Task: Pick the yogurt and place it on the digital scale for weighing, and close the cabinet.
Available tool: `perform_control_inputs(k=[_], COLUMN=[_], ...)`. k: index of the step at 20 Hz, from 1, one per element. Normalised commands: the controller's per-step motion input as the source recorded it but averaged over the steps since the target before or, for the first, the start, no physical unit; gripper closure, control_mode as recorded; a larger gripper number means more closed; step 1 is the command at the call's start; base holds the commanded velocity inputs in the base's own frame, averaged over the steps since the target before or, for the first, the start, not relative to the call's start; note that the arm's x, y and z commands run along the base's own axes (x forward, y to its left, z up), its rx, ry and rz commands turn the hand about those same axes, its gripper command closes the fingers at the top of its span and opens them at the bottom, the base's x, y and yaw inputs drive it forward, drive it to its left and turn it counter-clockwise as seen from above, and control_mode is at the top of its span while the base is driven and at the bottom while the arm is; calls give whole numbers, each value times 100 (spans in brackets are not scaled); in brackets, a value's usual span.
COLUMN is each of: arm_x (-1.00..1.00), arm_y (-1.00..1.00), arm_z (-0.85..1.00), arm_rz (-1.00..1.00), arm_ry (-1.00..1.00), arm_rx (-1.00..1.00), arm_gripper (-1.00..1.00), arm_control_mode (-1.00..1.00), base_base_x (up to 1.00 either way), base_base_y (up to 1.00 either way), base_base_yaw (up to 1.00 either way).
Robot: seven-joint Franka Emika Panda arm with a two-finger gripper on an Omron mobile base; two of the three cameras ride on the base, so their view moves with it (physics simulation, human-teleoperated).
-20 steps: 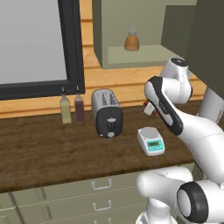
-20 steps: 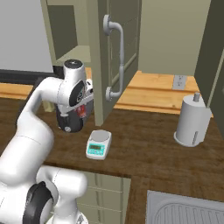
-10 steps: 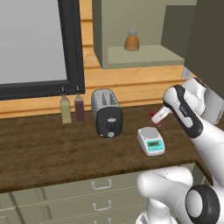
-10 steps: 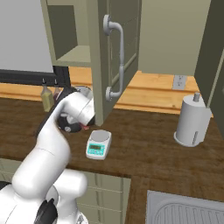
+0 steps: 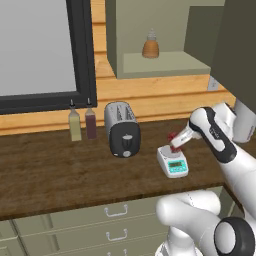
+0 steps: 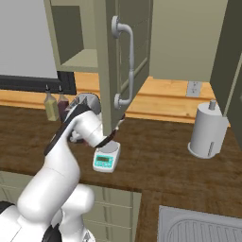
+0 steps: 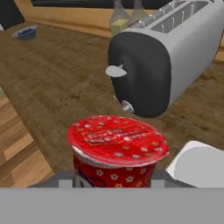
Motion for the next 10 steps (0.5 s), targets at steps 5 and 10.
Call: perform_control_inputs(k=[5, 10], arm_x=[0, 0], arm_y=[6, -14], arm_z=[-11, -16], arm_rz=[2, 7], arm_ry=[0, -11], arm_rx=[5, 6], arm_gripper=[100, 100], arm_control_mode=[-100, -100], base_base_x=[0, 0], base_base_y=[0, 0], base_base_yaw=[0, 0])
